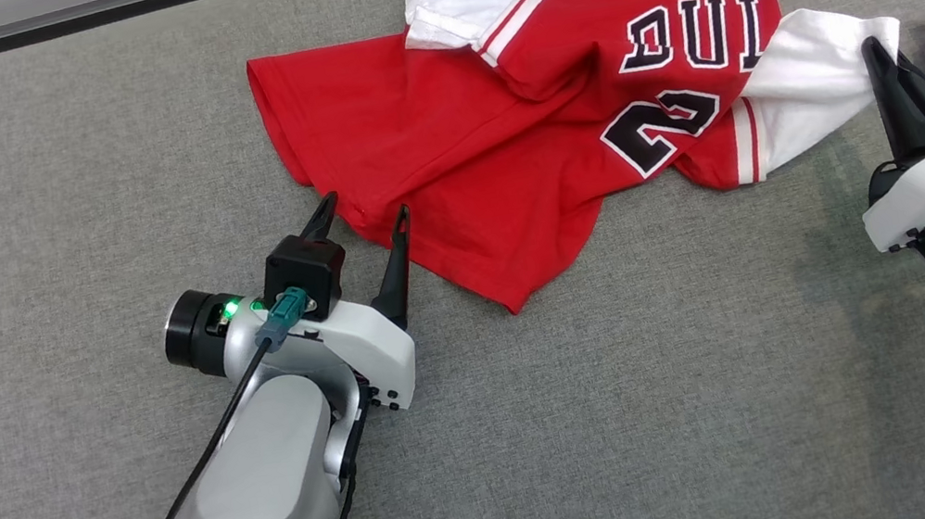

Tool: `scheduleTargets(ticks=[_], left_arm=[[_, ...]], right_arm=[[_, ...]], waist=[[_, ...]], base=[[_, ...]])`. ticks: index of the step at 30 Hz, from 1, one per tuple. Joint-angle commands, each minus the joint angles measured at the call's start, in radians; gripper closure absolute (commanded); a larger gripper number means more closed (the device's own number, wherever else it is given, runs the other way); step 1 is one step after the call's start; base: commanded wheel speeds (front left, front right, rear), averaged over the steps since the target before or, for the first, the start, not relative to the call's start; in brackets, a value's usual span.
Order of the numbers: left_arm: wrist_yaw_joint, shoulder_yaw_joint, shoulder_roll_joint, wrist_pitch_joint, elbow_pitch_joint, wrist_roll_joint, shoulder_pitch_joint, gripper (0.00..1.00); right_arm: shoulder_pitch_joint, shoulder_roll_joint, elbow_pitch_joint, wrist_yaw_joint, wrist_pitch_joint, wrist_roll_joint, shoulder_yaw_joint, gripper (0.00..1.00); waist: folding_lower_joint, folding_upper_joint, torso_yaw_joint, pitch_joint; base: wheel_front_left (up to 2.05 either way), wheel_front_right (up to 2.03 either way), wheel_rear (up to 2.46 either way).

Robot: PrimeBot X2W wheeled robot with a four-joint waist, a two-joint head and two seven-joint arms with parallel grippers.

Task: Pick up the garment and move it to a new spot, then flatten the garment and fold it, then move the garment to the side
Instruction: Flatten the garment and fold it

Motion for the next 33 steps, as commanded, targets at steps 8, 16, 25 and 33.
scheduleTargets(ticks=[8, 16, 25, 33], left_arm=[[-0.006, -0.017, 0.004, -0.004, 0.024, 0.017, -0.038, 1.00], [0.001, -0.003, 0.004, -0.003, -0.025, 0.023, -0.028, 1.00], [-0.010, 0.054, 0.024, -0.003, -0.168, 0.051, 0.022, 1.00], [-0.014, 0.121, 0.080, -0.003, -0.231, 0.022, 0.013, 1.00]], right_arm=[[0.018, 0.006, -0.023, 0.000, 0.017, -0.023, -0.019, 1.00], [0.028, 0.003, -0.032, 0.000, 0.025, -0.036, -0.041, 1.00], [0.005, -0.029, -0.025, 0.000, 0.018, -0.074, -0.080, 1.00], [-0.055, -0.064, -0.007, 0.000, 0.003, -0.103, -0.122, 1.00]], waist=[[0.0000, 0.0000, -0.002, 0.008], [0.0000, 0.0000, 0.017, -0.008], [0.0000, 0.0000, 0.066, -0.091], [0.0000, 0.0000, 0.090, -0.165]], base=[[0.00, 0.00, 0.00], [0.00, 0.00, 0.00], [0.00, 0.00, 0.00], [0.00, 0.00, 0.00]])
